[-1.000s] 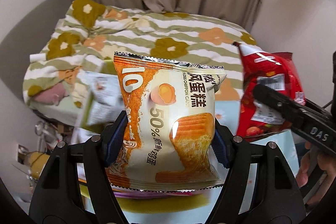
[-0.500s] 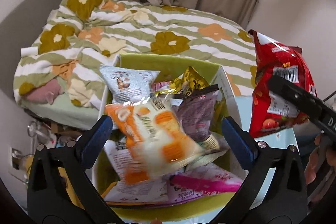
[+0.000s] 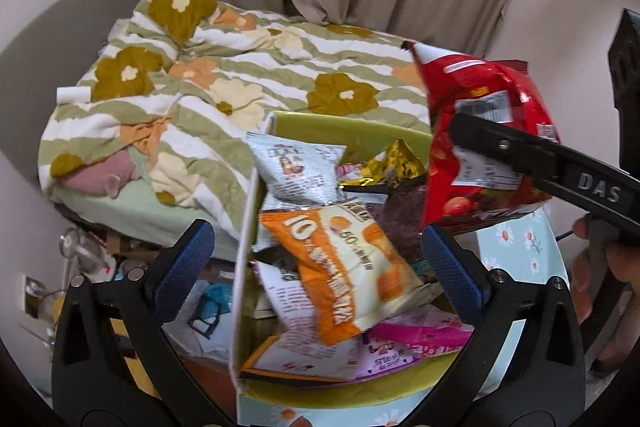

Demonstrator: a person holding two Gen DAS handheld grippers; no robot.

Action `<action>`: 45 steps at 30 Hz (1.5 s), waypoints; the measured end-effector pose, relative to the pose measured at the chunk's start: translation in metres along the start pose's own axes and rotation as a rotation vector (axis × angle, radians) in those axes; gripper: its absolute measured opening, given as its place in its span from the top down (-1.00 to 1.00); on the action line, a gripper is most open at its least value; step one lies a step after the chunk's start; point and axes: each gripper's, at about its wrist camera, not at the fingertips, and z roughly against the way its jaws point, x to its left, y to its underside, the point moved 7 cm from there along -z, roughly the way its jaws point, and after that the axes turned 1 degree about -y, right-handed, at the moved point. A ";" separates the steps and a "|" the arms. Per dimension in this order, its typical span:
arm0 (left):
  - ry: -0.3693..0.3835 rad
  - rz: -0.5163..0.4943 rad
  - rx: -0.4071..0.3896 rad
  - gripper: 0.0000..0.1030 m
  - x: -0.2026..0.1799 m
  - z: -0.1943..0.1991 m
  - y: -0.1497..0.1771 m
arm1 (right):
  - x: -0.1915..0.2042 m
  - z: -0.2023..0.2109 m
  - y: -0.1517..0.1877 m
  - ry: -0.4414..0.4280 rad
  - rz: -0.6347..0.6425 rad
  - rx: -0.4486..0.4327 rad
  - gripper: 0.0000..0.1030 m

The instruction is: Organize snacks

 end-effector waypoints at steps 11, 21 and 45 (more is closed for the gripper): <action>-0.003 0.000 0.047 -1.00 0.020 -0.012 0.019 | 0.002 -0.029 0.017 0.028 -0.051 0.039 -0.92; -0.022 0.002 0.014 -1.00 0.010 0.007 0.028 | 0.003 -0.005 0.022 0.030 -0.033 -0.014 -0.94; -0.080 -0.103 -0.305 -1.00 -0.110 0.150 0.074 | -0.048 0.223 0.119 0.391 -0.005 -0.242 -0.99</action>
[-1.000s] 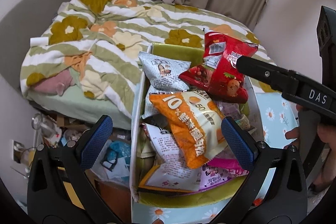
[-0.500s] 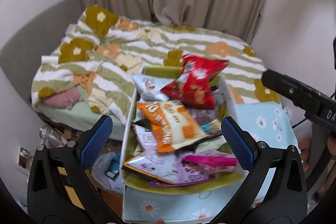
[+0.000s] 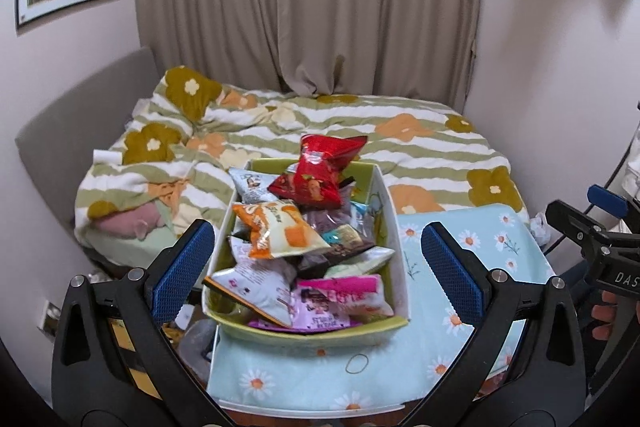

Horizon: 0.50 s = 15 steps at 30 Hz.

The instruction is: Organize snacks

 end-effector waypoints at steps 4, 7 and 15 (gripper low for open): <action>0.015 -0.014 -0.024 -1.00 -0.016 0.016 0.013 | -0.016 0.013 0.016 0.030 -0.005 0.008 -0.99; 0.019 -0.027 -0.023 -1.00 -0.025 0.021 0.021 | -0.018 0.018 0.024 0.031 -0.014 0.009 -0.99; 0.026 -0.043 -0.020 -1.00 -0.038 0.027 0.029 | -0.026 0.030 0.036 0.038 -0.031 0.004 -0.99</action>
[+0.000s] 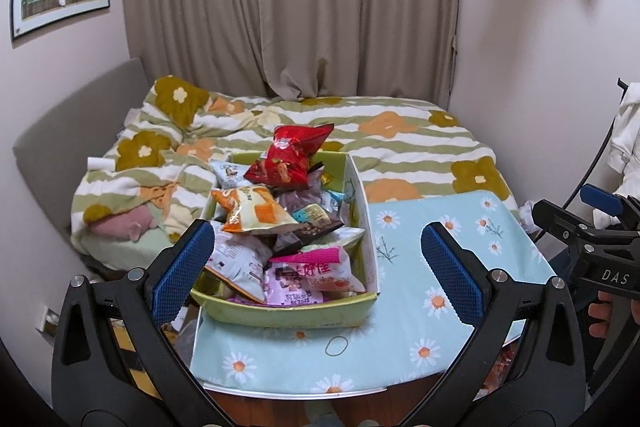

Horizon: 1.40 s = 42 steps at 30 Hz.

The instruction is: Organize snacks

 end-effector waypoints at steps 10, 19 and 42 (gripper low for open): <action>0.007 -0.016 -0.014 -1.00 -0.009 0.003 -0.003 | -0.004 0.004 -0.002 0.012 -0.014 -0.013 -0.99; 0.007 -0.020 -0.011 -1.00 -0.011 0.001 -0.004 | -0.006 0.001 -0.002 0.026 -0.024 -0.013 -0.99; 0.011 -0.029 -0.015 -1.00 -0.009 0.001 -0.003 | -0.009 0.003 0.000 0.050 -0.029 -0.012 -0.99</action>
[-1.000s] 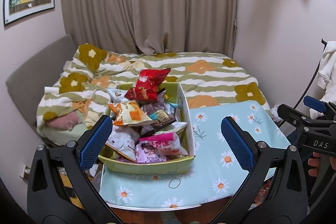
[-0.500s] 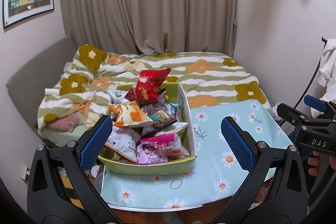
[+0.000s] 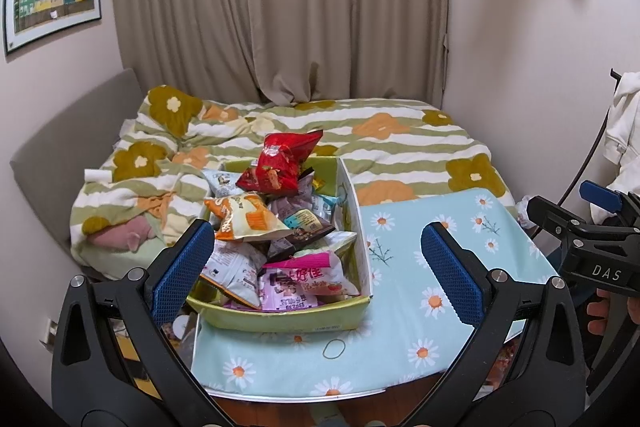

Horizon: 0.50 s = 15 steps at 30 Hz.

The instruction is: Organize snacks

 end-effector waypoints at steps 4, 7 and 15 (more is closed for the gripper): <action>0.005 0.002 0.004 -1.00 0.000 0.001 0.002 | -0.001 0.000 0.000 0.001 -0.001 0.000 -0.99; 0.001 0.004 0.006 -1.00 0.000 0.003 0.003 | -0.001 0.002 0.001 0.003 -0.001 0.000 -0.99; -0.041 0.004 -0.014 -1.00 0.002 0.018 0.007 | -0.005 0.007 0.005 -0.009 -0.002 -0.006 -0.99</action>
